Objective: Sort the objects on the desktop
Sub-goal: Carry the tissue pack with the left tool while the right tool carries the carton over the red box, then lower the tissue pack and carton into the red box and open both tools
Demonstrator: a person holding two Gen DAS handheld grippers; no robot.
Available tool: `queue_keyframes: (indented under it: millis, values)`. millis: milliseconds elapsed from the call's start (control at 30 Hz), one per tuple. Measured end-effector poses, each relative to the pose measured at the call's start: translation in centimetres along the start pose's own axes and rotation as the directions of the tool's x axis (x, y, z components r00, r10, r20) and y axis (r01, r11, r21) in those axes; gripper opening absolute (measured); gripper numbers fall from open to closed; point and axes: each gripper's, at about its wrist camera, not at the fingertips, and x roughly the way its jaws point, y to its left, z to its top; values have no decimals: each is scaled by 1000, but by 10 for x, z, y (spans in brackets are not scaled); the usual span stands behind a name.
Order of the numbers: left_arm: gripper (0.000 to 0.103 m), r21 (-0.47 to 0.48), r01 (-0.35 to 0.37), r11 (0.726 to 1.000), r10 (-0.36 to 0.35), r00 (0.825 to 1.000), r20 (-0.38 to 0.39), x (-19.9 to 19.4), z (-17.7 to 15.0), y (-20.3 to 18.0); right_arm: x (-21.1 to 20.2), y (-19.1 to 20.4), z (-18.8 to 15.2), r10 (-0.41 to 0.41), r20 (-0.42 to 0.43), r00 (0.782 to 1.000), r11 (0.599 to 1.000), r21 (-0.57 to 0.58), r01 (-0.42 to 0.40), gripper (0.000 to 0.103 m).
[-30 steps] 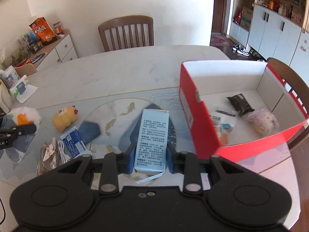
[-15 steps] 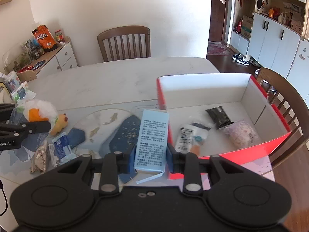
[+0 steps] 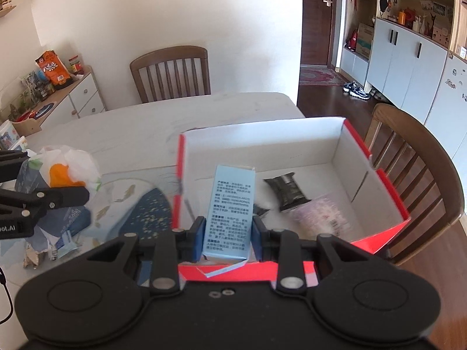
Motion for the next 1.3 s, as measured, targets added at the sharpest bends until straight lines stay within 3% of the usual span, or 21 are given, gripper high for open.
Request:
queue_keyframes:
  millis: [367,900,1167,1300]
  values:
    - [45,59,48,997,-47,999,-21,45,35,-50,9,-56,13,1,-13,1000,1000,23,-1,31]
    - [45,147,117,982,-100,988,-117,114,64,-98,42,-111,35,-7,-56,998,1000,13,8,31]
    - [45,95,138,986,-113,965,-235,155,67,-99,65,-118,48,-5,-69,998,1000,-23,3,31]
    - [45,113,128,985,-93,958,-272,172,68,-104,81,-117,52,-13,-89,996,999,-33,10,31]
